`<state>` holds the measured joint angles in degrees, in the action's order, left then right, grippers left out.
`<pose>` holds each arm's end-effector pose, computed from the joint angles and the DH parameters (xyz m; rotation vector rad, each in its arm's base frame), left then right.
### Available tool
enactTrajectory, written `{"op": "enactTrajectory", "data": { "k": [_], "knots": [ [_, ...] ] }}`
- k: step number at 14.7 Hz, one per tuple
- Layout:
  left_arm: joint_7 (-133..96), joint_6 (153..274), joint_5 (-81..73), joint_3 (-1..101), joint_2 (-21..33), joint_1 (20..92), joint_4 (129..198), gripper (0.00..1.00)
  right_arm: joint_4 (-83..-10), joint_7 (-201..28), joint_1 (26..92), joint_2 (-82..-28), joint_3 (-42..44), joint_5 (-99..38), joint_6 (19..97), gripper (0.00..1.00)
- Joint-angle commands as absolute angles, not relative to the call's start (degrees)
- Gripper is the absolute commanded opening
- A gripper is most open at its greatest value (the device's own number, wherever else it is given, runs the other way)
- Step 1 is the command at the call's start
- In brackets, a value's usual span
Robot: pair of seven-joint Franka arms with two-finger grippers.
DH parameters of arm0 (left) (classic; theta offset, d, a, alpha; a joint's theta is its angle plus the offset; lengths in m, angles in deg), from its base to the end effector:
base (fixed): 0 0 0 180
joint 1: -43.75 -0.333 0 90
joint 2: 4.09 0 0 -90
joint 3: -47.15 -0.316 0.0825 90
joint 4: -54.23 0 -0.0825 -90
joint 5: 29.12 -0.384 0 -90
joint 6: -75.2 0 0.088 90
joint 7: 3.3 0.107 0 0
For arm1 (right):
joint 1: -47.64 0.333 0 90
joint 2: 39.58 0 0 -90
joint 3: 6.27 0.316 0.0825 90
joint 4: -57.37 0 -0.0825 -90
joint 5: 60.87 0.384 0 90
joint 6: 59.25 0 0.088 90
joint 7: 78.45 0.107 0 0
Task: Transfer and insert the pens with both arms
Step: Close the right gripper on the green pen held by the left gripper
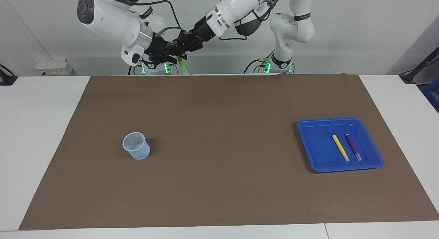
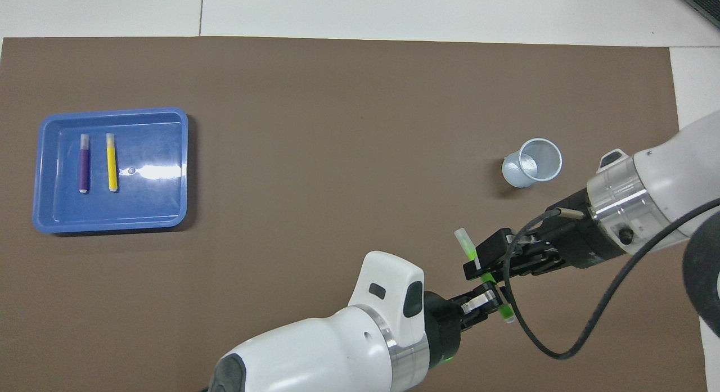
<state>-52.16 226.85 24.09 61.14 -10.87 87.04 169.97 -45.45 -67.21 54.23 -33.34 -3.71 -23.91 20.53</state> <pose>0.3205 -0.4706 0.5792 2.1086 0.5514 -0.1614 0.4767 0.1516 0.5899 -2.5114 0.0202 0.5137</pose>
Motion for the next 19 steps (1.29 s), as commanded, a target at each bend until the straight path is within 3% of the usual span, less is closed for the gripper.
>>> {"op": "enactTrajectory", "data": {
  "k": [1, 11, 14, 19],
  "knots": [
    [-51.7, 228.2, 25.0, 60.5, -12.5, 88.3, 171.8, 0.00, -46.8, -66.1, 54.1, -32.0, -3.7, -23.7, 20.0, 0.44],
    [-51.7, 228.2, 25.0, 60.5, -12.5, 88.3, 171.8, 0.00, -47.4, -67.5, 54.1, -31.8, -3.7, -23.8, 20.2, 0.15],
    [-51.7, 228.2, 25.0, 60.5, -12.5, 88.3, 171.8, 0.00, -47.4, -68.0, 54.1, -31.8, -3.7, -23.8, 20.2, 0.00],
    [-51.7, 228.2, 25.0, 60.5, -12.4, 88.3, 171.7, 0.00, -47.3, -68.3, 53.6, -31.9, -3.7, -23.7, 20.5, 0.00]
  ]
}}
